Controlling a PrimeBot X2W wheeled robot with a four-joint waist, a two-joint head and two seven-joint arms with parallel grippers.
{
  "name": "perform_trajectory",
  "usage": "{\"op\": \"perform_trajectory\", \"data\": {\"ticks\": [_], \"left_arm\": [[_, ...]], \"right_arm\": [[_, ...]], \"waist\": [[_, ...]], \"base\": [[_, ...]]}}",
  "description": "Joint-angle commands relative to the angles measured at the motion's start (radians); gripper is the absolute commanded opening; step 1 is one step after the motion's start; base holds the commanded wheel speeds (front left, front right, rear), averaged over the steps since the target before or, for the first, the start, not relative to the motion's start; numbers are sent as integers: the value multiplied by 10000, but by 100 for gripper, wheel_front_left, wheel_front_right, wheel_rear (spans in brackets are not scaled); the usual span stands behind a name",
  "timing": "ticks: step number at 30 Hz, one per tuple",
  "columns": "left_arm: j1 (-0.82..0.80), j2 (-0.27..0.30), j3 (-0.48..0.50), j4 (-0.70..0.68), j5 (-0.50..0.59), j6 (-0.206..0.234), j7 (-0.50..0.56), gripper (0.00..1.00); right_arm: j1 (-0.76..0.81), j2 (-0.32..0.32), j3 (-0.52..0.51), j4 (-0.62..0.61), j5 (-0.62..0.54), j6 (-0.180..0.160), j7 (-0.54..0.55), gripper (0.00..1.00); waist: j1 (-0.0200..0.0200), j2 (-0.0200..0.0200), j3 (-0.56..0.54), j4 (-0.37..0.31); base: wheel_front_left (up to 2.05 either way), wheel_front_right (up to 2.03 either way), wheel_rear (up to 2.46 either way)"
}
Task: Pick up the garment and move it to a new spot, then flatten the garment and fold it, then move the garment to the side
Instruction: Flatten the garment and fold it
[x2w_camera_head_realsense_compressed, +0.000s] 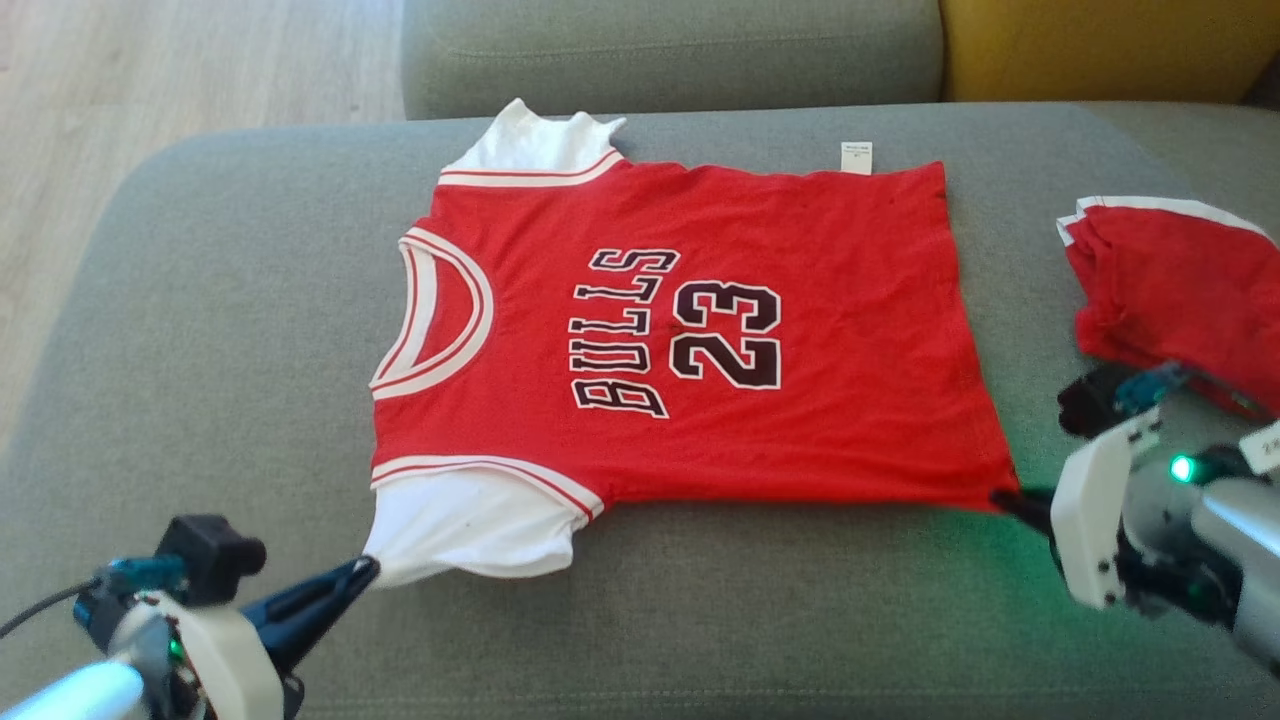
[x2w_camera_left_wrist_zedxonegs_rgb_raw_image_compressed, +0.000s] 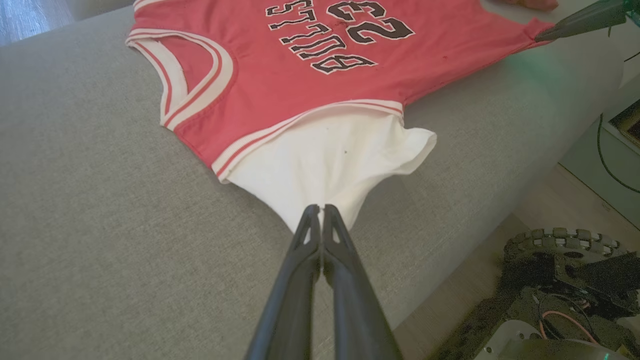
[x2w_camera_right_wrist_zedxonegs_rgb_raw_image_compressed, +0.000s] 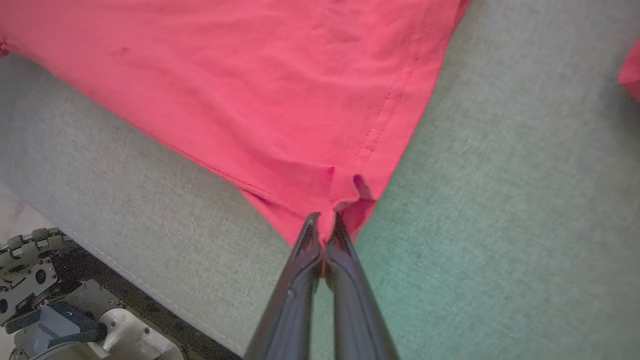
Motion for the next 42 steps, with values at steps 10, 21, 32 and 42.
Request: {"op": "perform_trajectory", "data": {"ticks": [10,21,32,42], "left_arm": [[-1726,258,1150,37,40,14,-723,0],[-3507,-168,1706,595,175,14,-1066,0],[-5244,-1356,2061,2569,901,81,-1241,0],[-5968,-2012,2429,3743,1347,96,-1321,0]], "right_arm": [[-1480,-118,-489,47,-419,-7,-76,0],[-2712,509,-1004,694,-697,-7,-78,0],[-3551,1372,-1057,1499,-1116,-7,-336,0],[-3831,1790,-957,1969,-1333,-7,-901,0]], "waist": [[1,-1,679,-232],[1,-1,1759,-323],[1,-1,2722,-428],[1,-1,3129,-495]], "base": [[0,0,0],[0,0,0],[0,0,0],[0,0,0]]}}
